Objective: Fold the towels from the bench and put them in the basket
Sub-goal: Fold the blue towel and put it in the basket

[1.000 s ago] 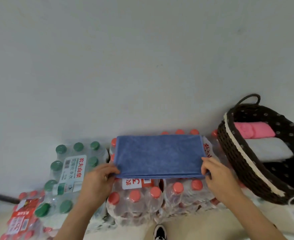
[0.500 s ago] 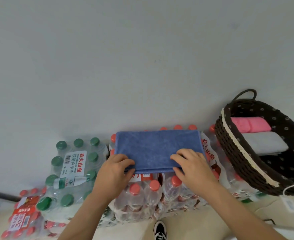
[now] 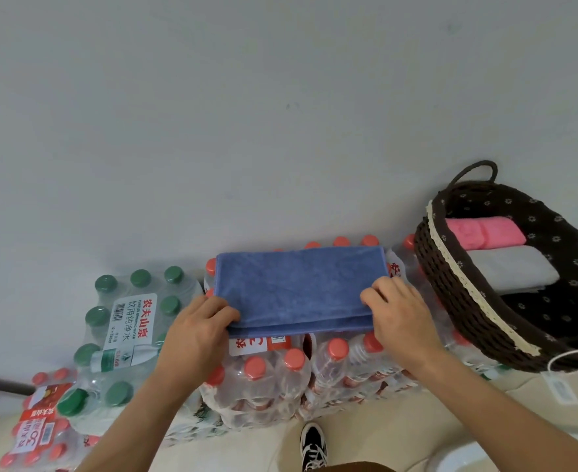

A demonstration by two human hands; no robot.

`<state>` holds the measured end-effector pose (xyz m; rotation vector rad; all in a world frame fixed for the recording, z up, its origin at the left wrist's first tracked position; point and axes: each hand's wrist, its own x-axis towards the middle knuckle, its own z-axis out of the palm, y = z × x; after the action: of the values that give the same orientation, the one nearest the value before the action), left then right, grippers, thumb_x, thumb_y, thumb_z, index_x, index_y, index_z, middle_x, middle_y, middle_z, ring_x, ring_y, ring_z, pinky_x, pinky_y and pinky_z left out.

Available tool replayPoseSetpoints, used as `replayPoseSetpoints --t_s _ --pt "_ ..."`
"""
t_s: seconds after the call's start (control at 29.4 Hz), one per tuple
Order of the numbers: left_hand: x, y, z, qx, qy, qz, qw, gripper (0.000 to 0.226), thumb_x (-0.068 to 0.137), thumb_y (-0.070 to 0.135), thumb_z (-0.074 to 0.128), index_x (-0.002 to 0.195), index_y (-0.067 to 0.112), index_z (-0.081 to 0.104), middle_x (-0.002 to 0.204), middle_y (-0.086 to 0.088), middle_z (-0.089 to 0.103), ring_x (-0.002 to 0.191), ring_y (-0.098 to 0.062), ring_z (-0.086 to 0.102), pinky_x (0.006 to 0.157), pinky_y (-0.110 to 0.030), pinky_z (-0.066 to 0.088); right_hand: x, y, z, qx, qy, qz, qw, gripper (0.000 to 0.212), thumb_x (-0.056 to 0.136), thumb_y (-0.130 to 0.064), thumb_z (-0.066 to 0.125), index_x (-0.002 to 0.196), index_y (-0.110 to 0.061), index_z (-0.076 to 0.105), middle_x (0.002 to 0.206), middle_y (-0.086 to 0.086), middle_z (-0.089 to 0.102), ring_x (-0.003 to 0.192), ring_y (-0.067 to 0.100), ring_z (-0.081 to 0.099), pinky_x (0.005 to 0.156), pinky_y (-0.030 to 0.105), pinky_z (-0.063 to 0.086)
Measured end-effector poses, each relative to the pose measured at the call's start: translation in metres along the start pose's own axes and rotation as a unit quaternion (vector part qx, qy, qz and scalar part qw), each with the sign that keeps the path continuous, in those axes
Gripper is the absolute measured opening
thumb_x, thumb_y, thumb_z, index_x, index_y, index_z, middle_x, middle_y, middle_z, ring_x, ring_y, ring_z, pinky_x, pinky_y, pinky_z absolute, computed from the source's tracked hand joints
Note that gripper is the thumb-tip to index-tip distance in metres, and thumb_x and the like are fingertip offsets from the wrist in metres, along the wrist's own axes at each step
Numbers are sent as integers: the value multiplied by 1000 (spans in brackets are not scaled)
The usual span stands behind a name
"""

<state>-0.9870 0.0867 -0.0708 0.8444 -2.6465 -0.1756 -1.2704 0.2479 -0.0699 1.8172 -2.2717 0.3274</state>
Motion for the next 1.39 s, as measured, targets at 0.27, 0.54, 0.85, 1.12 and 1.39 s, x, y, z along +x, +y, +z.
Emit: replayPoseSetpoints --t_s 0.27,0.54,0.85,1.12,1.39 --pt "-10 -2 9 -8 -20 -4 1000 29 75 12 39 79 15 68 83 1 62 70 -21 51 54 -34 49 -6 -2 -4 -18 -72 9 997 37 52 9 72 79 -13 61 77 2 51 69 22 48 52 26 31" --pt "-5 -3 -4 -57 -99 -54 992 28 65 13 47 79 24 69 81 12 60 71 -13 53 57 -21 41 22 7 -28 92 -295 70 948 4 80 -27 55 80 -30 53 89 -12 47 81 7 49 57 22 33" --pt "22 2 9 -78 -44 -354 931 33 90 41 57 107 12 54 102 -10 62 93 -30 58 71 -34 37 39 -23 -20 90 -153 88 980 23 93 -33 51 113 -22 57 113 -4 53 102 17 51 77 29 46" --pt "35 19 5 -77 -53 -411 907 34 86 29 61 116 17 50 105 -4 67 97 -27 62 71 -30 39 54 -76 15 80 -190 -2 979 61 97 -45 31 149 -13 30 157 10 27 146 26 21 115 45 23" --pt "4 -16 -22 -277 68 -508 813 37 81 5 62 115 20 64 81 7 62 75 -11 58 69 -23 43 72 -139 35 86 -204 -70 973 67 91 -51 26 140 -10 47 144 12 48 134 28 45 103 48 41"
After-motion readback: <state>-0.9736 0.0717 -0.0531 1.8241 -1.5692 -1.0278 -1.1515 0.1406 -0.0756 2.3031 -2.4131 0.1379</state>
